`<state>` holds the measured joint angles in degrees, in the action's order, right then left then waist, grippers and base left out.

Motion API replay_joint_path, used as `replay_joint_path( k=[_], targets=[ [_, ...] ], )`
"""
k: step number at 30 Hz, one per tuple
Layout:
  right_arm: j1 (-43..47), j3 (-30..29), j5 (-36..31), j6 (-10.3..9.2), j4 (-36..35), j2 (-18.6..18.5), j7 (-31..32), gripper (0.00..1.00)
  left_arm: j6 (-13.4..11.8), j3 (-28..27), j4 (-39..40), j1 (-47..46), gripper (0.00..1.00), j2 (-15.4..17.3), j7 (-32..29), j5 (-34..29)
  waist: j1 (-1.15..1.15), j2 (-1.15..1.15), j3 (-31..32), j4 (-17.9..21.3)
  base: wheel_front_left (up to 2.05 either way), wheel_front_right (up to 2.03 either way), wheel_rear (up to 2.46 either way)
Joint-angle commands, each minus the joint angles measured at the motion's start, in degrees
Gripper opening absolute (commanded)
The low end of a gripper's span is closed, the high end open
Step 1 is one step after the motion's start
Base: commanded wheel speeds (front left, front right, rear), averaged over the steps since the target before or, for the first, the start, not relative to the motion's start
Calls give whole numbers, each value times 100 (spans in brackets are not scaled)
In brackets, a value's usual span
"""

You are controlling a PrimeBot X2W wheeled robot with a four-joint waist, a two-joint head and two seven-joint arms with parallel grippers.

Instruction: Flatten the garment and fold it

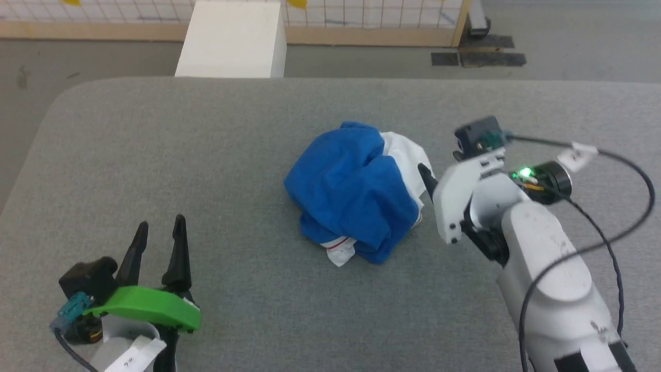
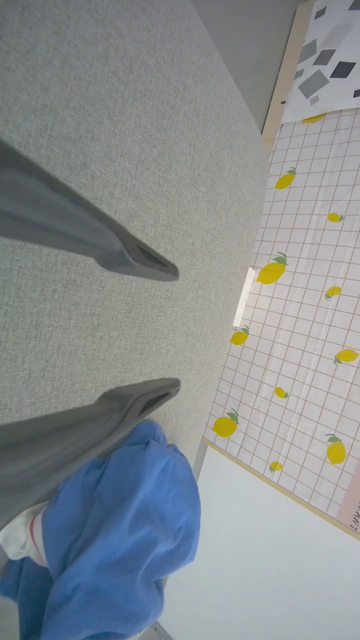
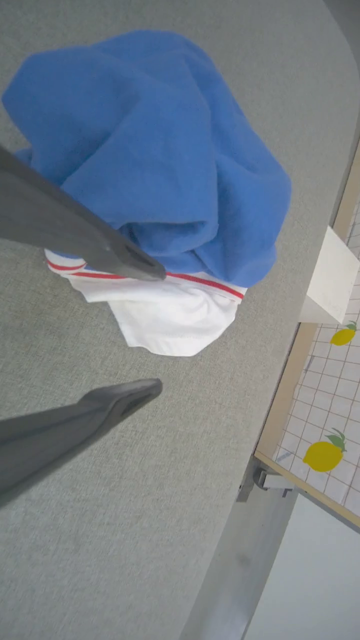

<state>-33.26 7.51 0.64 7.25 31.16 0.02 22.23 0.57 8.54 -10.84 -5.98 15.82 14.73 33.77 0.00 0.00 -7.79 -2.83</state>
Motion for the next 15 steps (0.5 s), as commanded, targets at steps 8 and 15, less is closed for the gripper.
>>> replay_joint_path(
  k=[8,15],
  targets=[
    [-1063,277,-471,24,1134,-87,1211,100,220,13,9,-409,100,-194,27,-133,0,0,-692,-452,0,0,0],
    [-1397,506,-622,24,1641,-98,1424,100,321,-30,73,-511,100,-329,27,-218,0,0,-1007,-577,0,0,0]
  ],
)
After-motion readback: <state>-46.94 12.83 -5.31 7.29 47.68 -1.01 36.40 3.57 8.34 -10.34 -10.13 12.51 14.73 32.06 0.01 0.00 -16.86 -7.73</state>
